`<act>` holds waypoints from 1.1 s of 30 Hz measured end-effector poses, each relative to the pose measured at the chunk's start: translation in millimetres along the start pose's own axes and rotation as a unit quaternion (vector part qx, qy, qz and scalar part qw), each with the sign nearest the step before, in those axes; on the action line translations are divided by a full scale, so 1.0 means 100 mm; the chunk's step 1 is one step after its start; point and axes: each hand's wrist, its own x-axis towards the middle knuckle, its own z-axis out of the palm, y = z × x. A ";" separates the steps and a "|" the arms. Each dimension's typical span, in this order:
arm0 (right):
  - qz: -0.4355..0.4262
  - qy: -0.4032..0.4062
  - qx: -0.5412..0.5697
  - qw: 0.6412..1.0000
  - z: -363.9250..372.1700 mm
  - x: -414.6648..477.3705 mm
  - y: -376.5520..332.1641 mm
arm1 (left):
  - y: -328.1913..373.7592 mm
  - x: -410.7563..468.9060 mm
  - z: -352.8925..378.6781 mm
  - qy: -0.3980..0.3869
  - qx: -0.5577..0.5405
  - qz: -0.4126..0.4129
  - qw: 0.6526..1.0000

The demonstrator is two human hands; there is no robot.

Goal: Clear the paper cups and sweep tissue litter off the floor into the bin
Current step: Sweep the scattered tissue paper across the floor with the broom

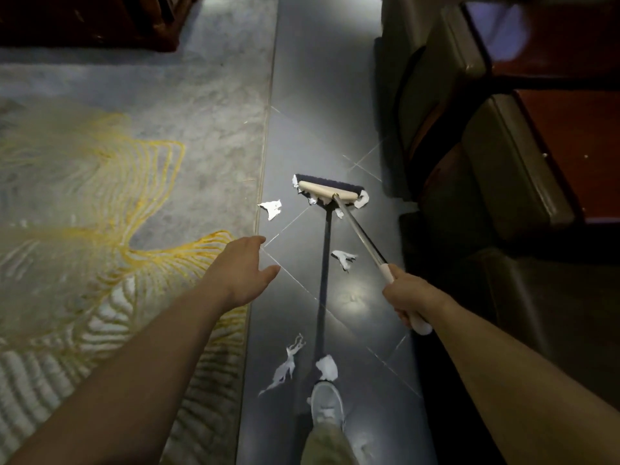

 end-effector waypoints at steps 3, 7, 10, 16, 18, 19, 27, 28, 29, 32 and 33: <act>-0.006 0.009 -0.009 1.000 0.24 -0.63 0.35 | 0.05 -0.55 0.17 -0.004 0.001 0.013 1.000; -0.013 -0.002 -0.002 1.000 0.57 -1.47 0.80 | 0.11 -1.21 0.38 -0.026 0.011 0.018 0.999; -0.022 -0.018 0.057 0.998 0.67 -1.85 1.00 | 0.20 -1.58 0.51 -0.040 0.008 0.009 0.999; -0.053 -0.021 0.118 0.991 0.46 -2.08 1.02 | 0.31 -1.91 0.66 -0.029 0.023 0.018 0.999; -0.071 -0.012 0.102 0.992 0.42 -2.01 0.90 | 0.32 -1.96 0.69 -0.027 0.023 0.014 0.999; -0.082 -0.006 0.084 0.993 0.41 -1.95 0.83 | 0.31 -1.97 0.71 -0.024 0.019 0.010 0.999; -0.160 0.009 -0.083 0.984 0.40 -1.05 0.17 | 0.04 -2.00 0.80 0.002 0.009 -0.045 0.999; -0.161 0.011 -0.097 0.982 0.41 -0.92 0.13 | -0.01 -2.00 0.80 0.010 0.009 -0.053 0.999; -0.160 0.011 -0.106 0.981 0.43 -0.80 0.11 | -0.05 -2.00 0.79 0.017 0.008 -0.061 0.998; -0.149 0.007 -0.115 0.982 0.52 -0.52 0.22 | -0.14 -2.02 0.81 0.033 0.010 -0.084 0.996; -0.143 0.002 -0.114 0.983 0.57 -0.48 0.31 | -0.16 -2.04 0.83 0.035 0.008 -0.091 0.995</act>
